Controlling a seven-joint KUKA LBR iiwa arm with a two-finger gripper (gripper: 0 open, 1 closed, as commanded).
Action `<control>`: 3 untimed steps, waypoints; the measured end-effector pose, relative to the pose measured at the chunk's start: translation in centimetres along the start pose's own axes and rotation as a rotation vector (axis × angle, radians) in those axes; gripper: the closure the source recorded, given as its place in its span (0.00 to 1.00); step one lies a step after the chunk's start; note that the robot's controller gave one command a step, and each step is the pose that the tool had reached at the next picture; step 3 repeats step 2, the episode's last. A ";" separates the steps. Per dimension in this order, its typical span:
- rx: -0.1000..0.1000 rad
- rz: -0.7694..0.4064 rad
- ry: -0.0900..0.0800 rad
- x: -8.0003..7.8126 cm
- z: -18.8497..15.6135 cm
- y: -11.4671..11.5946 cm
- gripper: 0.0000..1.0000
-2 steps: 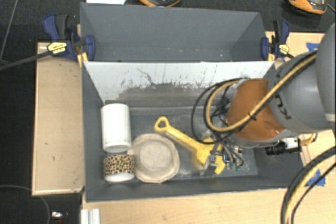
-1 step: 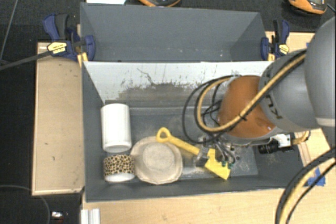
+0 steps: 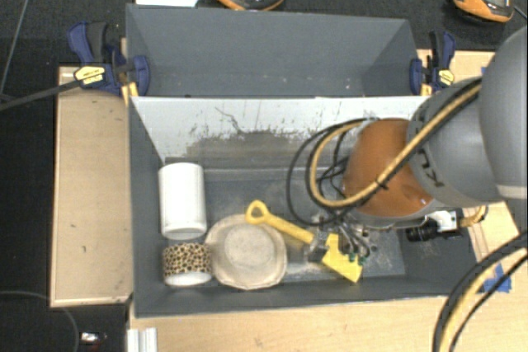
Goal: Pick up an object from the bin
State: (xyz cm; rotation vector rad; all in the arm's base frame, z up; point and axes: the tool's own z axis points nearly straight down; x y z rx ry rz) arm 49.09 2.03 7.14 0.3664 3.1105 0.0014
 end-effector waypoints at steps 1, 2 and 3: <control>0.001 -0.003 0.004 0.1 -2.7 0.0 1.00; 0.000 -0.004 0.001 0.0 -5.1 0.0 1.00; 0.000 -0.004 0.001 0.0 -5.1 0.0 1.00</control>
Offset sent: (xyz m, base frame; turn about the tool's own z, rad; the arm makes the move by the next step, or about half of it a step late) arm -0.0021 -0.0001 0.0301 -0.0017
